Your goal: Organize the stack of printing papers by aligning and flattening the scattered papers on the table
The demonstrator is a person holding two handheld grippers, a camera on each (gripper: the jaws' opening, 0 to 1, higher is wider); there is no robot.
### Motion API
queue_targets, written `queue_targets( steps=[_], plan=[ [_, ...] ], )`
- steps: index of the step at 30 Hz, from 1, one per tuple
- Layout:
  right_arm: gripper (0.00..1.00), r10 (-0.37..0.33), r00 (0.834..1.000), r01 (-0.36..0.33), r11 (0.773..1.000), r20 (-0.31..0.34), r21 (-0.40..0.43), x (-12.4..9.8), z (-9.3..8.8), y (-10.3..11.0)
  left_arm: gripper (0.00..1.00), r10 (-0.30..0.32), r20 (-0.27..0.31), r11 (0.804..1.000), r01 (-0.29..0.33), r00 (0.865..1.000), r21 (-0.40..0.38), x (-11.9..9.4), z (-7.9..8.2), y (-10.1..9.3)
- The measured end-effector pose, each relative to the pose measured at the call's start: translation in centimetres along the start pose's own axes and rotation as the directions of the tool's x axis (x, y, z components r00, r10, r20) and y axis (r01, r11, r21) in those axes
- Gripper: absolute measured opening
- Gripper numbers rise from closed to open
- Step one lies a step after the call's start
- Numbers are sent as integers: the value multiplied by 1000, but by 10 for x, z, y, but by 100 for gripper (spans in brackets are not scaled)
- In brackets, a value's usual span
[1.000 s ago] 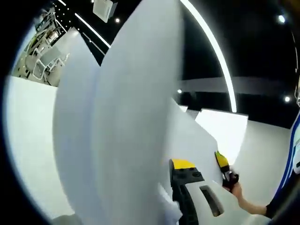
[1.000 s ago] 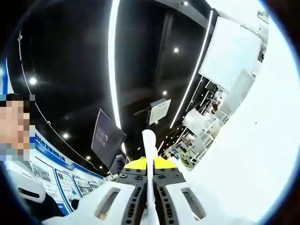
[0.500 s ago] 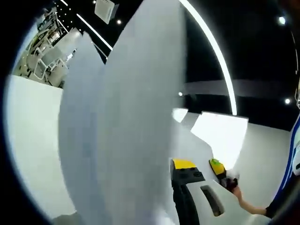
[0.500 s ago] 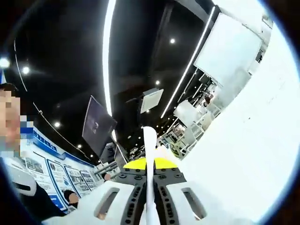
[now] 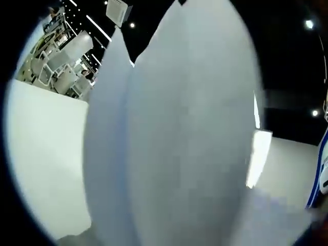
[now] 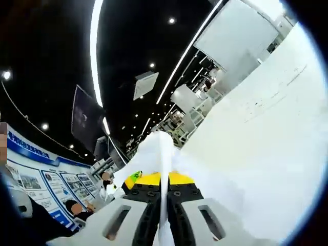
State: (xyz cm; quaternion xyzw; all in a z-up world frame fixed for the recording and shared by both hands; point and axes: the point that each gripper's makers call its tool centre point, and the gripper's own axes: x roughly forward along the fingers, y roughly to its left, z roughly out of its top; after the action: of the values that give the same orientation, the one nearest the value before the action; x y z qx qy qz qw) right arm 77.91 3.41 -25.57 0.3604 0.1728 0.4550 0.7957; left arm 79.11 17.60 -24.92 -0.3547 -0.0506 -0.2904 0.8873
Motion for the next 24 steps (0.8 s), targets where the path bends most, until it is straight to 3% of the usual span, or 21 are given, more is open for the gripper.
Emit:
queue_targets(
  steps=[6,24],
  plan=[
    [0,-19,998,18,1000,-56,-10,2,-7,-8,20,3,-1,1000,-3,1000,3,0,-1,0],
    [0,-19,984,5,997,-175,-80,5,-39,4,20,10,0,1000,-10,1000,-1,0,-1,2]
  ],
)
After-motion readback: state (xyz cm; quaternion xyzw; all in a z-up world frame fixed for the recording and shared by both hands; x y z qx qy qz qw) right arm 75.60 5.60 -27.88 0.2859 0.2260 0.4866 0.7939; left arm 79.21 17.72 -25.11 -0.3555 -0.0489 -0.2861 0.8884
